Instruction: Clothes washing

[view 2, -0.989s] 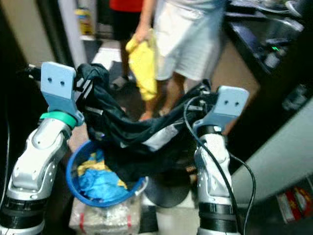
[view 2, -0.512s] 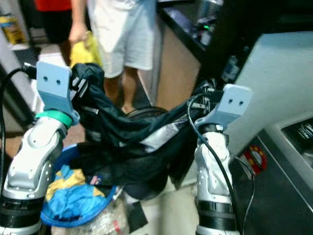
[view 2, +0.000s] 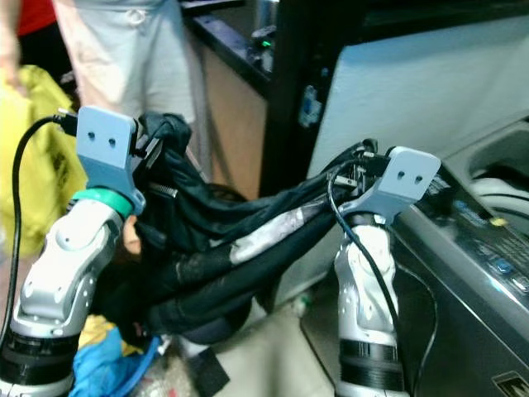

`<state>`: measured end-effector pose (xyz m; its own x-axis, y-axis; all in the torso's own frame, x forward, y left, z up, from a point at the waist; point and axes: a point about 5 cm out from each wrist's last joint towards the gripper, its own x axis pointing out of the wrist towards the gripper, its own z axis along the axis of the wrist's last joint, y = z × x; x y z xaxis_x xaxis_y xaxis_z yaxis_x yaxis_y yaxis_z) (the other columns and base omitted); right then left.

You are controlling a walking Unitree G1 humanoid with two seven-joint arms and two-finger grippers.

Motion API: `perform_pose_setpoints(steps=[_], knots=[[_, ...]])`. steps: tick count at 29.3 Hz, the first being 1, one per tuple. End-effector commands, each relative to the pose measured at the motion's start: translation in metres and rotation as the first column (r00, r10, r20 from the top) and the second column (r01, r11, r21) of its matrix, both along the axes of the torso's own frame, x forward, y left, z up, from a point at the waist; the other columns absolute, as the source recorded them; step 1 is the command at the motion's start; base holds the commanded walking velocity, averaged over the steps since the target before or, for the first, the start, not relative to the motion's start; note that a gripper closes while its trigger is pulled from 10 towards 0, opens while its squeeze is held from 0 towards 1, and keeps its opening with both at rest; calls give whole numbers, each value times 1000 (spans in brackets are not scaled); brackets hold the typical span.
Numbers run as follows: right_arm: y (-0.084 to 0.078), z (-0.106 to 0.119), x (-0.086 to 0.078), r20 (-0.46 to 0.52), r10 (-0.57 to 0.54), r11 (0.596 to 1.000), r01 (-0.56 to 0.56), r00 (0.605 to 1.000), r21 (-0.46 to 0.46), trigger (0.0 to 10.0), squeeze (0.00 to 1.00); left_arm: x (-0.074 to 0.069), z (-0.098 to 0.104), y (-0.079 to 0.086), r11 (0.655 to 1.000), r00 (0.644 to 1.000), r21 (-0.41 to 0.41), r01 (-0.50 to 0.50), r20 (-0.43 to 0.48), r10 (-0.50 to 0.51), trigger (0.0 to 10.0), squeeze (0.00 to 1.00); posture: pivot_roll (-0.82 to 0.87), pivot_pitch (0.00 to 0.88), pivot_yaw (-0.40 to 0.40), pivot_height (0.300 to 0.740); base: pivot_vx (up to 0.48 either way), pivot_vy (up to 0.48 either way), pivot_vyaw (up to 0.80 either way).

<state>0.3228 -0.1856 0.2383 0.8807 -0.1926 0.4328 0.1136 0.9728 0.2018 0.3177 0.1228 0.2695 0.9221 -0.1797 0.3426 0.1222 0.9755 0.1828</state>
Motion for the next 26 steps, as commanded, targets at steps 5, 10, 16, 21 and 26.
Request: perform_pose_setpoints(steps=[5,10,16,21,26], knots=[[0,-1,-2,6,-6,1000,6,1000,8,10000,0,-1,2,1,1000,1000,4,-3,7,3,10000,0,107,53,64,740,0,0,-800],[1,1,-1,14,-6,1000,6,1000,2,10000,0,-1,2,1,1000,1000,5,0,8,0,10000,0,106,52,64,740,0,0,-800],[1,2,-1,19,-5,1000,5,1000,-2,10000,0,-1,3,0,1000,1000,6,2,11,-2,10000,0,106,52,64,740,0,0,-800],[3,4,-1,29,4,1000,-4,1000,-18,10000,0,-1,5,0,1000,1000,4,4,19,-4,10000,0,107,45,57,740,0,0,-800],[5,8,0,43,16,1000,-15,999,-25,10000,0,-2,6,0,1000,1000,7,6,29,-6,10000,0,107,43,55,740,0,0,-800]])
